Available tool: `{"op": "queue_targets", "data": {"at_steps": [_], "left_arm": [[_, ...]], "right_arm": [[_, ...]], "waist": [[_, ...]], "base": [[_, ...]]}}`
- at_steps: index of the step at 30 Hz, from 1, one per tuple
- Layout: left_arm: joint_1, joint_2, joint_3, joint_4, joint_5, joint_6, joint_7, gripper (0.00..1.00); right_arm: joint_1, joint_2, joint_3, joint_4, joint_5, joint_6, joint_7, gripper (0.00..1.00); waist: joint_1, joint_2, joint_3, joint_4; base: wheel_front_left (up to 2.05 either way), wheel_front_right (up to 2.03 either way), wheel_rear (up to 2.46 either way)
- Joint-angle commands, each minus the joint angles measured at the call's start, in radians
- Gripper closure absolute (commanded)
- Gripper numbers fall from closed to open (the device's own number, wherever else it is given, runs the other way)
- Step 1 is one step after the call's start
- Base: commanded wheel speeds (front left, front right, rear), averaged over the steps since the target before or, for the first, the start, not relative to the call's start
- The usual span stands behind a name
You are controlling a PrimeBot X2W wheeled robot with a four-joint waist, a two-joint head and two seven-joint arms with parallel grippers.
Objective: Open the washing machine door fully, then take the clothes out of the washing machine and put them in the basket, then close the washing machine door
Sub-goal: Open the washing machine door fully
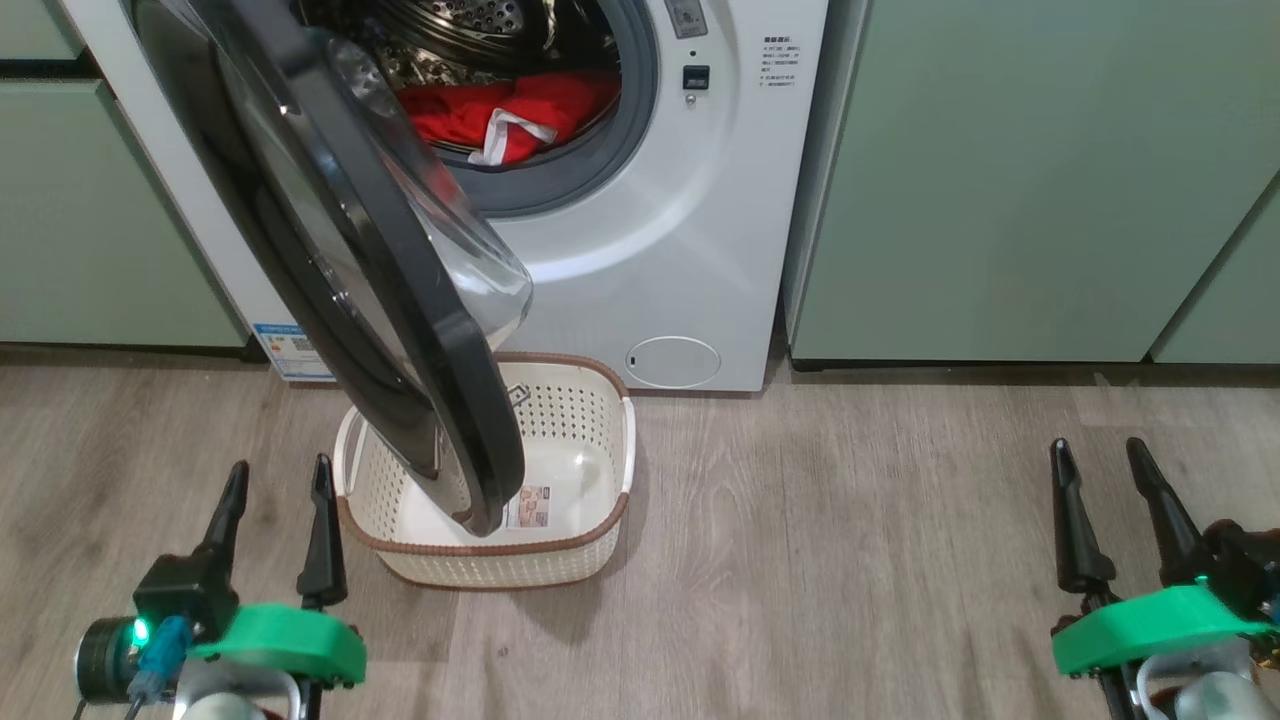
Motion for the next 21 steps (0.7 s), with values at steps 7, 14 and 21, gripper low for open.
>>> {"op": "queue_targets", "data": {"at_steps": [7, 14, 21], "left_arm": [[-0.041, 0.011, 0.015, 0.003, -0.007, -0.006, -0.006, 0.49], [-0.119, 0.011, 0.042, -0.019, -0.077, 0.013, -0.006, 1.00], [-0.256, 0.011, -0.007, -0.211, -0.112, 0.064, 0.004, 1.00]], "right_arm": [[-0.021, -0.009, 0.015, -0.020, -0.011, 0.007, -0.009, 0.00], [-0.019, -0.007, 0.011, -0.009, -0.013, 0.007, -0.009, 0.00], [-0.014, -0.009, 0.009, -0.003, -0.010, 0.007, -0.009, 0.00]], "waist": [[0.0001, 0.0000, -0.003, 0.000], [0.0001, 0.0000, 0.000, 0.002], [0.0001, 0.0000, 0.003, 0.009]], "base": [[0.00, 0.00, 0.00], [0.00, 0.00, 0.00], [0.00, 0.00, 0.00]]}}
